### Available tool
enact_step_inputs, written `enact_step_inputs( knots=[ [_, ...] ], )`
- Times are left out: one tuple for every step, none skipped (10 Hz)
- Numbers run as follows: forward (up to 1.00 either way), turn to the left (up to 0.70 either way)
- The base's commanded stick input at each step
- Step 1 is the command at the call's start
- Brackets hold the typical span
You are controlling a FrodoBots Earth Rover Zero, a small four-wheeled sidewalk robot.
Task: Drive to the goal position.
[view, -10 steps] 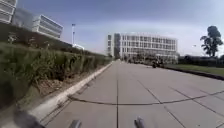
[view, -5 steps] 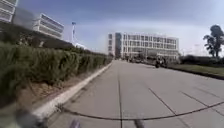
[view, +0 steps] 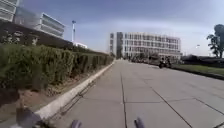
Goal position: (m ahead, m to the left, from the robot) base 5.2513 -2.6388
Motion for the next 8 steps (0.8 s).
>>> enact_step_inputs(
  knots=[
    [0.70, -0.21],
    [0.70, -0.01],
    [0.70, 0.00],
    [0.70, 0.01],
    [0.70, 0.02],
    [0.70, 0.00],
    [0.70, 0.00],
    [0.70, 0.00]
  ],
)
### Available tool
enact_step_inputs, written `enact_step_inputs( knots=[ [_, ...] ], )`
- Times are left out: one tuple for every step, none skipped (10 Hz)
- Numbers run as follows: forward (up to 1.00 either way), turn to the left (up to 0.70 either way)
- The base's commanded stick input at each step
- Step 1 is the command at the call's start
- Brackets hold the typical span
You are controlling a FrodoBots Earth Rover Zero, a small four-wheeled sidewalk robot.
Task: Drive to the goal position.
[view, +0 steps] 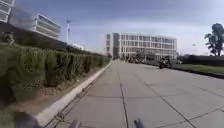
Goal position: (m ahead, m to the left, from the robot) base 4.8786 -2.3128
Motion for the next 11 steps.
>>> enact_step_inputs(
  knots=[
    [0.70, 0.00],
    [0.70, 0.00],
    [0.70, 0.02],
    [0.70, 0.06],
    [0.70, -0.11],
    [0.70, -0.35],
    [0.70, -0.35],
    [0.70, -0.33],
    [0.70, -0.06],
    [0.70, 0.00],
    [0.70, 0.00]
  ],
)
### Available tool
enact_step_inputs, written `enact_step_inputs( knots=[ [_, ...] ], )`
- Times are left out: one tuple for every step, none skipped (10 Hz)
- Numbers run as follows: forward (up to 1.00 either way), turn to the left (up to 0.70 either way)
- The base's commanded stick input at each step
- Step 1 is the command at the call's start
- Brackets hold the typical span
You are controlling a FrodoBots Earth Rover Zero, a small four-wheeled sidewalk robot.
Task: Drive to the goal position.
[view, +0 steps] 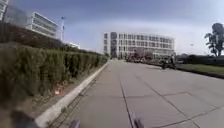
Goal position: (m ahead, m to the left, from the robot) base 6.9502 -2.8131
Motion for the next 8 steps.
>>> enact_step_inputs(
  knots=[
    [0.70, 0.00],
    [0.70, 0.00],
    [0.70, 0.00],
    [0.70, 0.00],
    [0.70, 0.00],
    [0.70, 0.00],
    [0.70, 0.00],
    [0.70, 0.00]
  ],
)
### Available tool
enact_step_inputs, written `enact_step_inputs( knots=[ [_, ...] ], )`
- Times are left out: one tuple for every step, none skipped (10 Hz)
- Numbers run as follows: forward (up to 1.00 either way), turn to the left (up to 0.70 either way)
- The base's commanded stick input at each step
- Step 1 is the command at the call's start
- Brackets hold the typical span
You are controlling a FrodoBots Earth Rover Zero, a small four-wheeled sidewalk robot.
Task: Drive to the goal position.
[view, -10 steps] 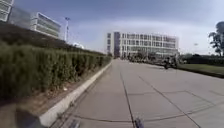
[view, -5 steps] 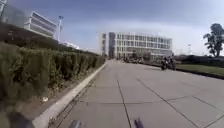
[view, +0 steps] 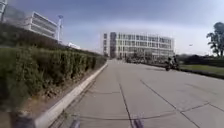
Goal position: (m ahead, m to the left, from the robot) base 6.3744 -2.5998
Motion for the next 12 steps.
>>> enact_step_inputs(
  knots=[
    [0.70, 0.00],
    [0.70, 0.00],
    [0.70, 0.00],
    [0.70, 0.00],
    [0.70, 0.00],
    [0.70, 0.00],
    [0.70, 0.00],
    [0.70, 0.00],
    [0.70, -0.11],
    [0.70, -0.35],
    [0.70, -0.35],
    [0.70, -0.24]
  ],
)
